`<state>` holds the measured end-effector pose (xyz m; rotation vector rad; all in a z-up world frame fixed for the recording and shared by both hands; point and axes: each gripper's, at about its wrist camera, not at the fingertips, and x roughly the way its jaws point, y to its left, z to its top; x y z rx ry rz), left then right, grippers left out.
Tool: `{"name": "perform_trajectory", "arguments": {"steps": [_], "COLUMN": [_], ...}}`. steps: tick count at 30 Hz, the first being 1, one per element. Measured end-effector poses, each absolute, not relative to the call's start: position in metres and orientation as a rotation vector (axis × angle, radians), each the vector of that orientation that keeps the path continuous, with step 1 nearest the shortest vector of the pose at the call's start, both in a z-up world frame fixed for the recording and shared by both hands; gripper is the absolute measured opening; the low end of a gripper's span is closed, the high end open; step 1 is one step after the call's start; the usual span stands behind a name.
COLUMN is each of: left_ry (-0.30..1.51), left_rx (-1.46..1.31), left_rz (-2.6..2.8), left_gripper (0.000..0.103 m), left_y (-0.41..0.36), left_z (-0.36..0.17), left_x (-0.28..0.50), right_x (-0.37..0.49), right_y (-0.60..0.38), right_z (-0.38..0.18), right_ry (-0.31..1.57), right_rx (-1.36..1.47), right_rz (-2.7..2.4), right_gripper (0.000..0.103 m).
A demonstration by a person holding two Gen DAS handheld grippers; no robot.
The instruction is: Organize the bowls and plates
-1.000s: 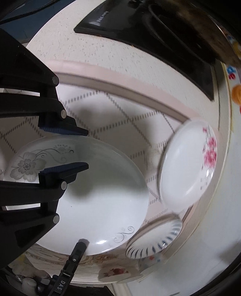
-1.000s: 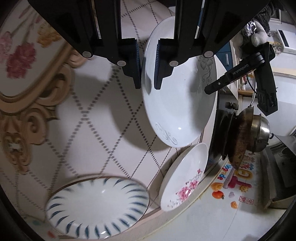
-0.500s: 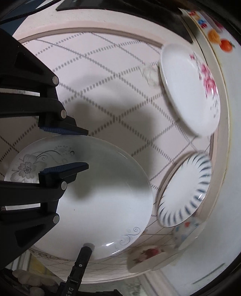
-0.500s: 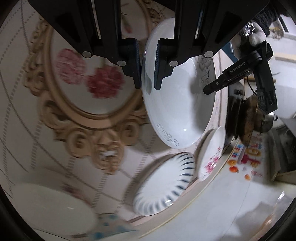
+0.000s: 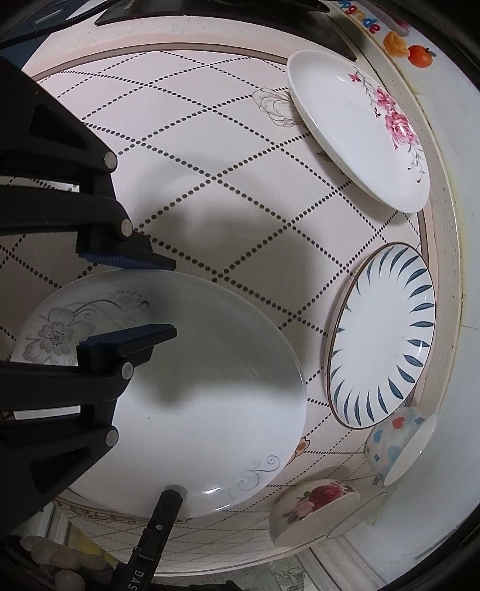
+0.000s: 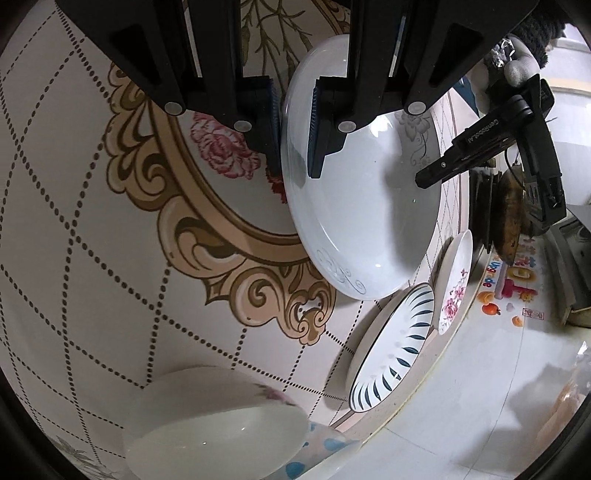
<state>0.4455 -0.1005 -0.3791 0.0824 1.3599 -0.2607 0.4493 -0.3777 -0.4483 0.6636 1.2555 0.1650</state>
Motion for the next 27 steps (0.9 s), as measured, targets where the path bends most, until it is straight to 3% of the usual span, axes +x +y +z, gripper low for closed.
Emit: {"name": "perform_trajectory", "arguments": {"steps": [12,18,21,24,27], "left_ry": [1.367,1.292,1.247,1.218,1.185], "left_rx": [0.111,0.054,0.015,-0.060,-0.100], "left_rz": [-0.235,-0.226,-0.219,-0.210,-0.182], "left_gripper": [0.026,0.027,0.027,0.033,0.038], "left_y": [-0.109,-0.087,-0.068,-0.042,-0.009], "left_z": [-0.382,-0.340,-0.314,-0.295,-0.286], "left_x": [0.443,0.444,0.455,0.476,0.506], "right_x": [0.452,0.448,0.447,0.454,0.477], "right_y": [-0.377,-0.381,-0.381,-0.369,-0.340], "right_z": [-0.447,-0.433,-0.413,-0.388,-0.361], "right_ry": [1.268,1.296,1.288,1.246,1.206], "right_rx": [0.654,0.664,0.650,0.689,0.686], "right_rz": [0.178,0.145,0.119,0.158,0.198], "right_gripper": [0.016,0.018,0.030,0.032,0.041]}}
